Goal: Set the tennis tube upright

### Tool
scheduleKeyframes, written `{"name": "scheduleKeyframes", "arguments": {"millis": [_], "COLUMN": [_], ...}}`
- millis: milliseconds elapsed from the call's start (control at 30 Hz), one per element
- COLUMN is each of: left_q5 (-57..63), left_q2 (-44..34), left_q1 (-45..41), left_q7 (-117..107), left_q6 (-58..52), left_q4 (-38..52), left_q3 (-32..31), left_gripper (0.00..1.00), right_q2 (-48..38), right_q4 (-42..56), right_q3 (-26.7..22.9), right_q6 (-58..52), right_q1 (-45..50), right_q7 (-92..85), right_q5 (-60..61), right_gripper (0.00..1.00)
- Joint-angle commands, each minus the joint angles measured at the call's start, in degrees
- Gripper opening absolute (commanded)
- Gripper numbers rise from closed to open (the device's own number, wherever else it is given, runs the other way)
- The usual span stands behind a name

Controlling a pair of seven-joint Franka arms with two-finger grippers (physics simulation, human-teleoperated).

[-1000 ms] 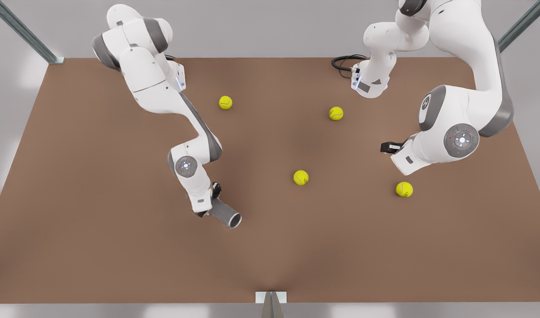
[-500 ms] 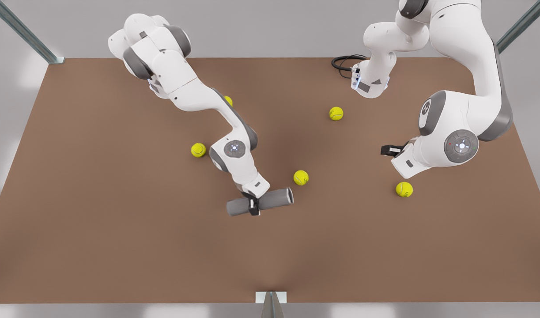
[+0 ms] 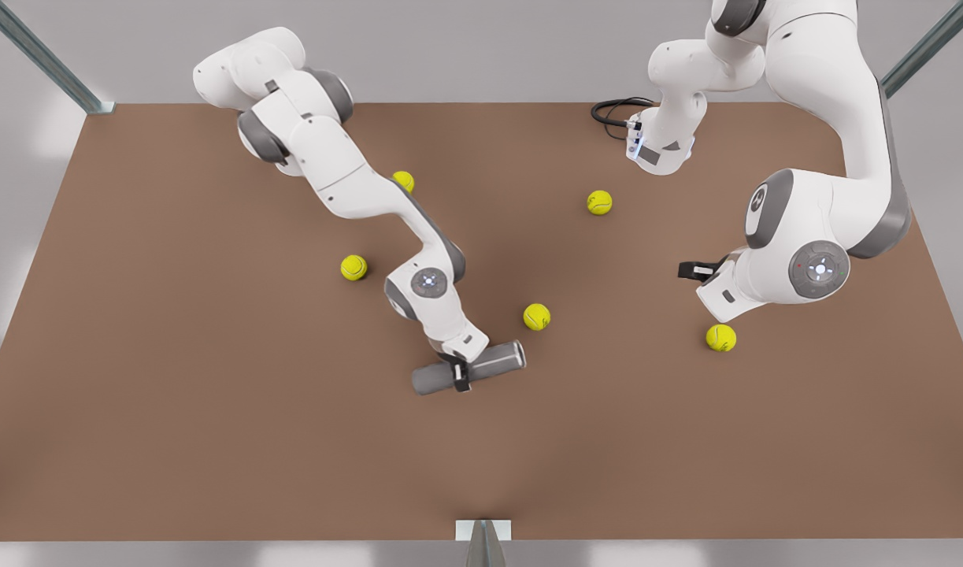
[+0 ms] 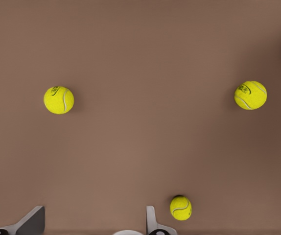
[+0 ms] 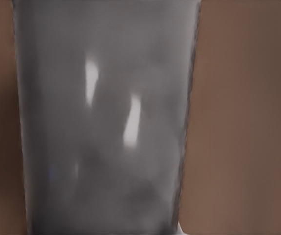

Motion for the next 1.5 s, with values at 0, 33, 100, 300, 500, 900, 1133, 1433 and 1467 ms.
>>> {"name": "scheduleKeyframes", "arguments": {"millis": [0,33,100,300,500,900,1133,1433,1467], "left_q5": [0.02,0.02,0.02,0.11,0.02,-14.83,-21.69,-22.83,-22.83], "left_q2": [0.18,0.27,0.45,0.97,0.97,11.78,26.63,34.11,34.11], "left_q1": [0.00,0.00,0.00,0.00,0.00,-0.35,-0.79,-0.53,-0.44], "left_q7": [0.00,0.00,0.00,-0.88,-1.06,-5.89,1.93,1.32,1.14], "left_q6": [-0.06,-0.06,-0.06,-0.50,-0.42,14.87,41.24,52.59,47.14], "left_q4": [0.02,0.02,0.10,0.11,0.02,10.83,12.50,11.62,11.00], "left_q3": [-0.02,-0.02,-0.02,-0.02,-0.02,-6.43,-12.24,-13.20,-13.56], "left_gripper": [1.00,1.00,1.00,1.00,1.00,1.00,1.00,1.00,1.00], "right_q2": [0.82,1.25,2.31,3.72,4.24,0.38,-21.32,-37.50,-37.59], "right_q4": [1.14,1.49,2.81,3.86,4.30,0.88,-2.82,0.26,1.49], "right_q3": [-0.02,-0.02,-0.02,-0.02,-0.20,0.51,1.47,-9.08,-8.90], "right_q6": [0.01,0.01,0.01,-0.07,-0.07,-2.89,-36.52,-65.11,-65.73], "right_q1": [0.09,0.18,0.18,0.53,0.62,0.53,-4.03,-25.84,-25.48], "right_q7": [-1.10,-1.10,-1.10,-1.10,-1.19,-1.19,6.70,48.99,48.99], "right_q5": [-0.16,-0.16,-0.16,-0.16,-0.16,0.46,6.78,7.66,7.23], "right_gripper": [0.75,0.75,0.75,0.75,1.00,1.00,1.00,1.00,1.00]}}
